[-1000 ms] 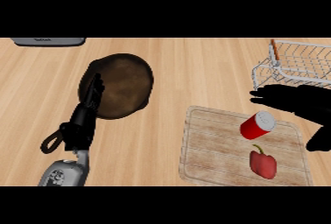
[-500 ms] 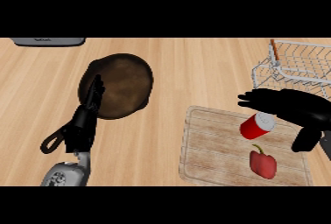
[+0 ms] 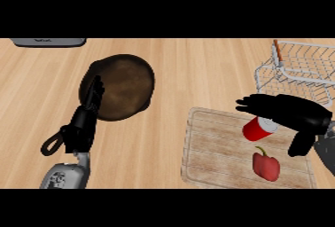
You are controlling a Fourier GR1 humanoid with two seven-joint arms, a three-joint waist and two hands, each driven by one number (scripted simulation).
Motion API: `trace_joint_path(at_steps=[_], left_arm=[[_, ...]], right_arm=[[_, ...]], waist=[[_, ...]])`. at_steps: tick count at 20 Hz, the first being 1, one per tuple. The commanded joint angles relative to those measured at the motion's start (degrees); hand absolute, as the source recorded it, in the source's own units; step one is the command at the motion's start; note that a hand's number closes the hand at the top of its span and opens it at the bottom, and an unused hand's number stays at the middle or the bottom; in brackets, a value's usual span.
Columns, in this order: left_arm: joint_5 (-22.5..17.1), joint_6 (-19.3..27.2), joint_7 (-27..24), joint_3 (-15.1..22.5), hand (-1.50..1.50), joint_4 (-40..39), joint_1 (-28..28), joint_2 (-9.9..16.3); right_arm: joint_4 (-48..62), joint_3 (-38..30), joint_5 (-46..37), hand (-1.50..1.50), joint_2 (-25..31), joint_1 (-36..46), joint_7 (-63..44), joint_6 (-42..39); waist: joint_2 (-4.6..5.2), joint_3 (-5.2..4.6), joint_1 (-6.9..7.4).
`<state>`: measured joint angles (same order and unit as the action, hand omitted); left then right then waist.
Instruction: Pick the can from the cutting board and place it in the tiered basket
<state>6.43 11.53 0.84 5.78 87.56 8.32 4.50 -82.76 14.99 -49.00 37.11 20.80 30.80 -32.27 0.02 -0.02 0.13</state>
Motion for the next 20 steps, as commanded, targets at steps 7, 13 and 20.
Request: trace_joint_path(at_steps=[7,13,20], left_arm=[[0.2,-1.2,1.8,-1.4,0.0,2.1,0.5,0.0],[2.0,-0.3,-0.3,0.1,0.0,1.1,-0.8,-1.7],[0.2,-2.0,3.6,-2.7,0.0,1.5,1.9,-0.2]], right_arm=[[8.2,-0.3,-3.2,-1.5,-7.2,0.8,2.2,2.7],[3.3,-4.4,-3.2,1.5,-4.7,-2.8,8.1,9.3],[3.3,-3.2,-10.3,1.5,-11.6,-2.8,-3.9,12.5]], waist=[[0.03,0.02,0.1],[-0.05,0.02,-0.06],[-0.11,-0.01,-0.18]])
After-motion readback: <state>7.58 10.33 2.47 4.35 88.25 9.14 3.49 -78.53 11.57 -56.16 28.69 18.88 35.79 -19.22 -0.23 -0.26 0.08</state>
